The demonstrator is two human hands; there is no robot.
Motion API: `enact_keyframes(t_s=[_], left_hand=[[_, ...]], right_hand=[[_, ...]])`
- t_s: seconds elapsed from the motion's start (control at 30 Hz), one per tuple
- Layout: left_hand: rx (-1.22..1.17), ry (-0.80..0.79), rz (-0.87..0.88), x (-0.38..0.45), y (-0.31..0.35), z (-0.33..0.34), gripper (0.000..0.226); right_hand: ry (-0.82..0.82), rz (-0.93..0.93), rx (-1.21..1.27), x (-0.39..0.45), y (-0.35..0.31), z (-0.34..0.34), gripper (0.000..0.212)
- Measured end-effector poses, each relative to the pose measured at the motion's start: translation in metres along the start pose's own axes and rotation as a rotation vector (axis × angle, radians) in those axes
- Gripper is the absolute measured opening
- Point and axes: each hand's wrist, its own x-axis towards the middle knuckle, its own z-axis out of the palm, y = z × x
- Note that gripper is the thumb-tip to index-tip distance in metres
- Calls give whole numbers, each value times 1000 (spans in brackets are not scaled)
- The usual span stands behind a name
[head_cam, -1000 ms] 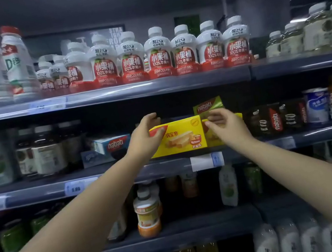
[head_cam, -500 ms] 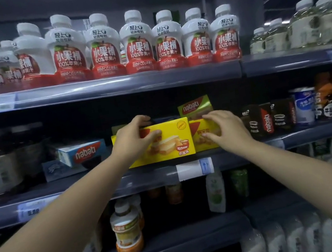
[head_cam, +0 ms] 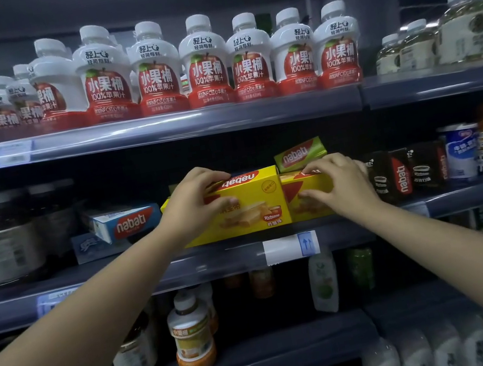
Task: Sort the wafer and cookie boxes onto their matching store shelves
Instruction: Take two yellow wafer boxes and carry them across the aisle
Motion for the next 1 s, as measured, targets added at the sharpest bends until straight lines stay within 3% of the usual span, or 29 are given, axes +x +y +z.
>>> enact_keyframes(t_s=[0.17,0.57,0.77,1.0], left_hand=[[5,4,9,-4,3,0,47],[-22,72,9,-5,10,-4,46],[-19,129,18,-2,22,-5,50],[-25,163,-2,-7,48,-6,53]], right_hand=[[-60,6,-45,6,-5,-8,58],[-59,21,35,-1,-11,-27,49],[88,68,128,5,-18,-44,46],[138,179,239,-10,-18,-53,51]])
